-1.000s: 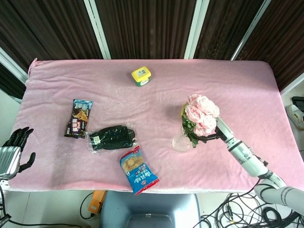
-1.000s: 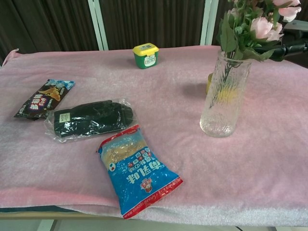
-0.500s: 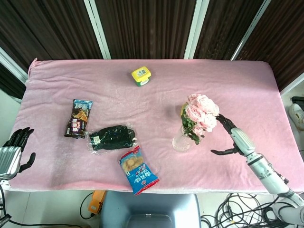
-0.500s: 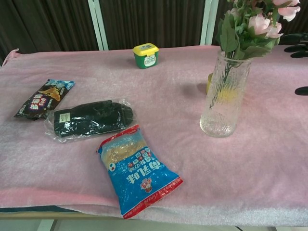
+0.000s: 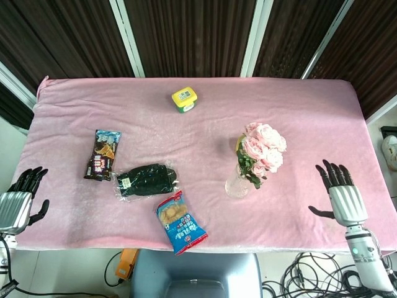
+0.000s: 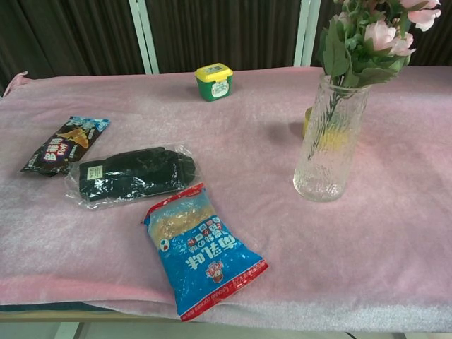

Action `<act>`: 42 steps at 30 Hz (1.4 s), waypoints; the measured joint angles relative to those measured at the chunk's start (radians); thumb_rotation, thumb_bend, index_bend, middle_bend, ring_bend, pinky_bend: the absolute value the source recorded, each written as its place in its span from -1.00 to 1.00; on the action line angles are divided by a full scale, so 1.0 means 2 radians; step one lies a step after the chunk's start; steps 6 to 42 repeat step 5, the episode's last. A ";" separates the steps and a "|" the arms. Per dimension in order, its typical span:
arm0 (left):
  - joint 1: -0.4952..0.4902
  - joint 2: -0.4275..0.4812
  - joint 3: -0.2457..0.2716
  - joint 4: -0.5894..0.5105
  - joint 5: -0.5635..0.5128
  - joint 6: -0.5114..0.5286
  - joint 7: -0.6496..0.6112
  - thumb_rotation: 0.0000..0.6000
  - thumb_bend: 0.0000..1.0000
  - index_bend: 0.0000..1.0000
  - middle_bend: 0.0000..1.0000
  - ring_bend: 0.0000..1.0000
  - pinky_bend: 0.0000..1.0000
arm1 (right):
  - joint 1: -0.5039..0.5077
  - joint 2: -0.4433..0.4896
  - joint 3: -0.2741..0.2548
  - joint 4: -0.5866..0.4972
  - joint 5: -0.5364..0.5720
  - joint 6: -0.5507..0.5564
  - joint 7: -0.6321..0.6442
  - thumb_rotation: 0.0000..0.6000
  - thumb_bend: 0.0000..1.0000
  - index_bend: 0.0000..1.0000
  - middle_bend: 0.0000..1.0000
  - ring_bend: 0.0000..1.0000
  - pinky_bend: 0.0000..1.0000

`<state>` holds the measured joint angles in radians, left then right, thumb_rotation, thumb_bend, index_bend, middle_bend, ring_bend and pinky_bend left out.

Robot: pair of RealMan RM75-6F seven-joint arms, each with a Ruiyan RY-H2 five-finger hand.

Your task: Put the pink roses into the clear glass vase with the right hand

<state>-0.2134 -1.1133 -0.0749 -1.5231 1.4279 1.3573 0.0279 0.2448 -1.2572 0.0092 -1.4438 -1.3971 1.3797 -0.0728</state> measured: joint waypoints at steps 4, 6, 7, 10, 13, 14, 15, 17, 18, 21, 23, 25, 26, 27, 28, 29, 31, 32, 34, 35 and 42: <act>0.000 0.000 0.001 0.001 0.001 0.000 0.000 1.00 -0.14 -0.77 -0.83 -0.86 -0.35 | -0.017 0.002 0.007 -0.016 0.002 0.019 -0.001 1.00 -0.84 -1.00 -1.00 -1.00 -0.77; 0.000 0.000 0.001 0.001 0.002 0.000 0.000 1.00 -0.14 -0.77 -0.83 -0.86 -0.35 | -0.020 0.000 0.009 -0.015 -0.002 0.027 0.002 1.00 -0.84 -1.00 -1.00 -1.00 -0.77; 0.000 0.000 0.001 0.001 0.002 0.000 0.000 1.00 -0.14 -0.77 -0.83 -0.86 -0.35 | -0.020 0.000 0.009 -0.015 -0.002 0.027 0.002 1.00 -0.84 -1.00 -1.00 -1.00 -0.77; 0.000 0.000 0.001 0.001 0.002 0.000 0.000 1.00 -0.14 -0.77 -0.83 -0.86 -0.35 | -0.020 0.000 0.009 -0.015 -0.002 0.027 0.002 1.00 -0.84 -1.00 -1.00 -1.00 -0.77; 0.000 0.000 0.001 0.001 0.002 0.000 0.000 1.00 -0.14 -0.77 -0.83 -0.86 -0.35 | -0.020 0.000 0.009 -0.015 -0.002 0.027 0.002 1.00 -0.84 -1.00 -1.00 -1.00 -0.77; 0.000 0.000 0.001 0.001 0.002 0.000 0.000 1.00 -0.14 -0.77 -0.83 -0.86 -0.35 | -0.020 0.000 0.009 -0.015 -0.002 0.027 0.002 1.00 -0.84 -1.00 -1.00 -1.00 -0.77; 0.000 0.000 0.001 0.001 0.002 0.000 0.000 1.00 -0.14 -0.77 -0.83 -0.86 -0.35 | -0.020 0.000 0.009 -0.015 -0.002 0.027 0.002 1.00 -0.84 -1.00 -1.00 -1.00 -0.77; 0.000 0.000 0.001 0.001 0.002 0.000 0.000 1.00 -0.14 -0.77 -0.83 -0.86 -0.35 | -0.020 0.000 0.009 -0.015 -0.002 0.027 0.002 1.00 -0.84 -1.00 -1.00 -1.00 -0.77; 0.000 0.000 0.001 0.001 0.002 0.000 0.000 1.00 -0.14 -0.77 -0.83 -0.86 -0.35 | -0.020 0.000 0.009 -0.015 -0.002 0.027 0.002 1.00 -0.84 -1.00 -1.00 -1.00 -0.77; 0.000 0.000 0.001 0.001 0.002 0.000 0.000 1.00 -0.14 -0.77 -0.83 -0.86 -0.35 | -0.020 0.000 0.009 -0.015 -0.002 0.027 0.002 1.00 -0.84 -1.00 -1.00 -1.00 -0.77; 0.000 0.000 0.001 0.001 0.002 0.000 0.000 1.00 -0.14 -0.77 -0.83 -0.86 -0.35 | -0.020 0.000 0.009 -0.015 -0.002 0.027 0.002 1.00 -0.84 -1.00 -1.00 -1.00 -0.77; 0.000 0.000 0.001 0.001 0.002 0.000 0.000 1.00 -0.14 -0.77 -0.83 -0.86 -0.35 | -0.020 0.000 0.009 -0.015 -0.002 0.027 0.002 1.00 -0.84 -1.00 -1.00 -1.00 -0.77; 0.000 0.000 0.001 0.001 0.002 0.000 0.000 1.00 -0.14 -0.77 -0.83 -0.86 -0.35 | -0.020 0.000 0.009 -0.015 -0.002 0.027 0.002 1.00 -0.84 -1.00 -1.00 -1.00 -0.77; 0.000 0.000 0.001 0.001 0.002 0.000 0.000 1.00 -0.14 -0.77 -0.83 -0.86 -0.35 | -0.020 0.000 0.009 -0.015 -0.002 0.027 0.002 1.00 -0.84 -1.00 -1.00 -1.00 -0.77; 0.000 0.000 0.001 0.001 0.002 0.000 0.000 1.00 -0.14 -0.77 -0.83 -0.86 -0.35 | -0.020 0.000 0.009 -0.015 -0.002 0.027 0.002 1.00 -0.84 -1.00 -1.00 -1.00 -0.77; 0.000 0.000 0.001 0.001 0.002 0.000 0.000 1.00 -0.14 -0.77 -0.83 -0.86 -0.35 | -0.020 0.000 0.009 -0.015 -0.002 0.027 0.002 1.00 -0.84 -1.00 -1.00 -1.00 -0.77; 0.000 0.000 0.001 0.001 0.002 0.000 0.000 1.00 -0.14 -0.77 -0.83 -0.86 -0.35 | -0.020 0.000 0.009 -0.015 -0.002 0.027 0.002 1.00 -0.84 -1.00 -1.00 -1.00 -0.77; 0.000 0.000 0.001 0.001 0.002 0.000 0.000 1.00 -0.14 -0.77 -0.83 -0.86 -0.35 | -0.020 0.000 0.009 -0.015 -0.002 0.027 0.002 1.00 -0.84 -1.00 -1.00 -1.00 -0.77; 0.000 0.000 0.001 0.001 0.002 0.000 0.000 1.00 -0.14 -0.77 -0.83 -0.86 -0.35 | -0.020 0.000 0.009 -0.015 -0.002 0.027 0.002 1.00 -0.84 -1.00 -1.00 -1.00 -0.77; 0.000 0.000 0.001 0.001 0.002 0.000 0.000 1.00 -0.14 -0.77 -0.83 -0.86 -0.35 | -0.020 0.000 0.009 -0.015 -0.002 0.027 0.002 1.00 -0.84 -1.00 -1.00 -1.00 -0.77; 0.000 0.000 0.001 0.001 0.002 0.000 0.000 1.00 -0.14 -0.77 -0.83 -0.86 -0.35 | -0.020 0.000 0.009 -0.015 -0.002 0.027 0.002 1.00 -0.84 -1.00 -1.00 -1.00 -0.77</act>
